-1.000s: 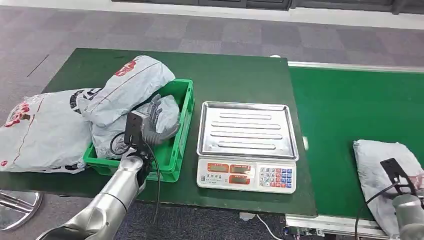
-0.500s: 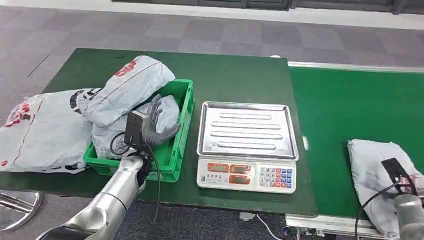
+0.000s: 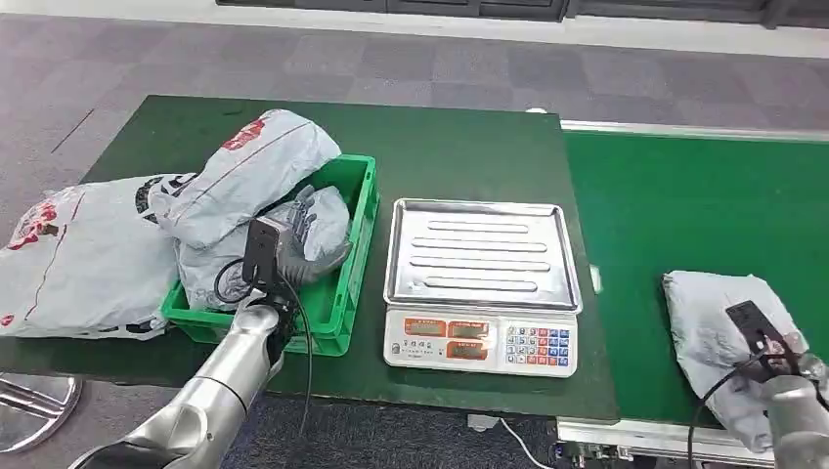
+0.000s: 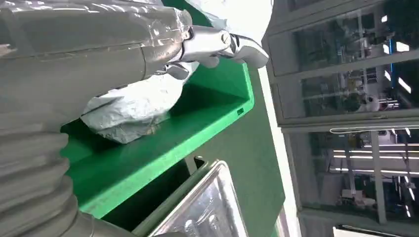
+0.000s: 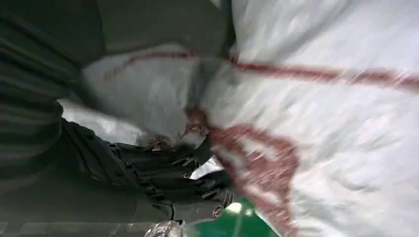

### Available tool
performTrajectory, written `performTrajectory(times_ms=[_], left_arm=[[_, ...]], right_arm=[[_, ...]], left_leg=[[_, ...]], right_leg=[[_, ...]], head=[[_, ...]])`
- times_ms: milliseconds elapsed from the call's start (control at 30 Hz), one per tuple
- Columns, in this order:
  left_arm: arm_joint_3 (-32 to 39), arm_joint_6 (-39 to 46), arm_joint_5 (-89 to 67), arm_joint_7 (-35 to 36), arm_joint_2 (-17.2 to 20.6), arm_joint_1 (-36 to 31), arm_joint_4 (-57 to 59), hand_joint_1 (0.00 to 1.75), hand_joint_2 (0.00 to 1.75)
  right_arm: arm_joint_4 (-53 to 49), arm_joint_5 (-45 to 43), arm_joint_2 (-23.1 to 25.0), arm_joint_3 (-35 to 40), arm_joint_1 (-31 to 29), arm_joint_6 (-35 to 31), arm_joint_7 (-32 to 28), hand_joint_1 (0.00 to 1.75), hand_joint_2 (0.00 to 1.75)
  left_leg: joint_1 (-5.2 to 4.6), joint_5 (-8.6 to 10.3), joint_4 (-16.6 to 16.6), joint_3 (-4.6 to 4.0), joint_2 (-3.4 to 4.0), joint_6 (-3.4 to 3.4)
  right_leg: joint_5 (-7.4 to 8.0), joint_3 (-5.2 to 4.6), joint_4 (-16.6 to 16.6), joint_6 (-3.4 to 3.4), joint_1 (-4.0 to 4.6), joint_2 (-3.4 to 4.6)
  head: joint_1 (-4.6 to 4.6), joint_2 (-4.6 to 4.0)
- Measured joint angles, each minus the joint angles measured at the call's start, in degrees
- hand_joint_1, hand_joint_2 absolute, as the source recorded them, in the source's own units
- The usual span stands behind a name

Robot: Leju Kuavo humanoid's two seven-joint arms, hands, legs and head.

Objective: Moved the parcel from conveyor to table for the left to box.

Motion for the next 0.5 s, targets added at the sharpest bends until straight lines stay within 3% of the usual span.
performTrajectory(times_ms=[500], left_arm=[[1.0, -0.5, -0.1, 0.0, 0.3, 0.1, 0.0, 0.00, 1.75]], right_arm=[[0.0, 0.2, 2.0, 0.0, -2.2, 2.0, -1.0, 1.75, 1.75]], left_leg=[[0.01, 0.09, 0.0, 0.00, -0.05, -0.02]], right_leg=[[0.03, 0.03, 0.0, -0.02, 0.01, -0.04]], head=[[0.00, 0.00]])
